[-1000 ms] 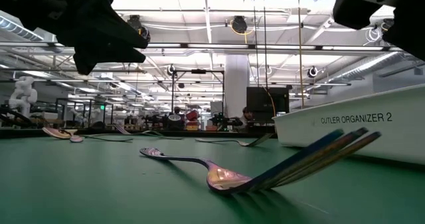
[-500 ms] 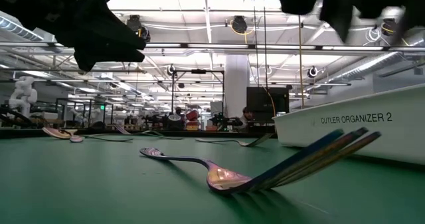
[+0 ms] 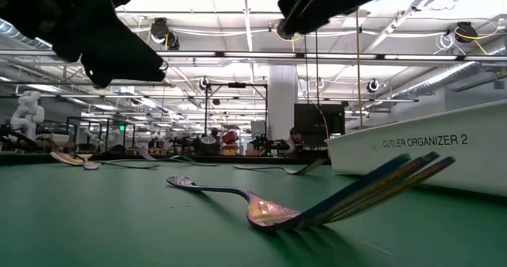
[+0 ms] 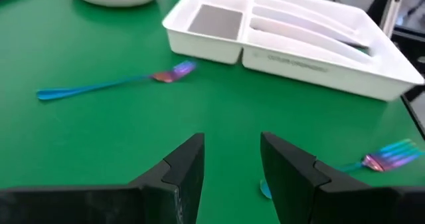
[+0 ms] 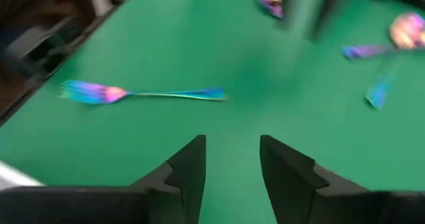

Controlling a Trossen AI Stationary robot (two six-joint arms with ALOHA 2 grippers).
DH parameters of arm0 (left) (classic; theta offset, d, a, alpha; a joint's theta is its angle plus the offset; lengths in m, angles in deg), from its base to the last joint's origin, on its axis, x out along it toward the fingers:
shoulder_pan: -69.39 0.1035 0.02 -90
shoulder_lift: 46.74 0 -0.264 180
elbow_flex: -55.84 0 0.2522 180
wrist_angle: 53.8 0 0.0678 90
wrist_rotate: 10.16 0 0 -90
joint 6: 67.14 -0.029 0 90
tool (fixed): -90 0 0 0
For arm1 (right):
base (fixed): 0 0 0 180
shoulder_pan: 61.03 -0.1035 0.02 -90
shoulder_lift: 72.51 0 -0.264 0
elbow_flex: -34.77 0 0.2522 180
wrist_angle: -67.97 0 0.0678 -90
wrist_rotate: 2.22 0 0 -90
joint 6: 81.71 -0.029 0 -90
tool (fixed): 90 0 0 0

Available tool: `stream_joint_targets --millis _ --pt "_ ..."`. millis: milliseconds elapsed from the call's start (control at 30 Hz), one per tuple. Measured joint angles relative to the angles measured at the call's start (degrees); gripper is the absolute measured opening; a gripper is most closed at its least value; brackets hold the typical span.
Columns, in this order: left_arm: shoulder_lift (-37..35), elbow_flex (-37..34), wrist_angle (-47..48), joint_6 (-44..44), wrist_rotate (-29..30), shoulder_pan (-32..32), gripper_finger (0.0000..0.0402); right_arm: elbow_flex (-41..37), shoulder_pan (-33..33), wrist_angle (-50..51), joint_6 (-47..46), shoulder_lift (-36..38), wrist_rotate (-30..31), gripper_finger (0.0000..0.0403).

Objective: Sort silverware
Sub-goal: Put the top spoon into the utensil organizer

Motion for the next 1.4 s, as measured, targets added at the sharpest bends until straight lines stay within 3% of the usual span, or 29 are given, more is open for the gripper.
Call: stream_joint_targets --millis 433,700,1033,1400 --pt "-1.2 0.0 2.2 -4.4 -5.4 0.0 0.0148 0.0 12.1 -8.2 -13.6 -1.1 0.3 0.0130" --pt "-11.4 0.0 22.5 13.1 -5.1 -1.2 0.0148 1.6 16.7 -17.1 -16.6 -9.4 0.2 0.0130" --pt "-15.5 0.0 41.0 33.1 -3.6 -5.6 0.0148 21.8 17.5 -17.4 -16.2 -31.0 0.0 0.0130" --pt "-15.5 0.2 42.2 34.7 -3.5 -8.2 0.0148 47.1 17.4 -17.2 -19.2 -52.8 0.3 0.0130"
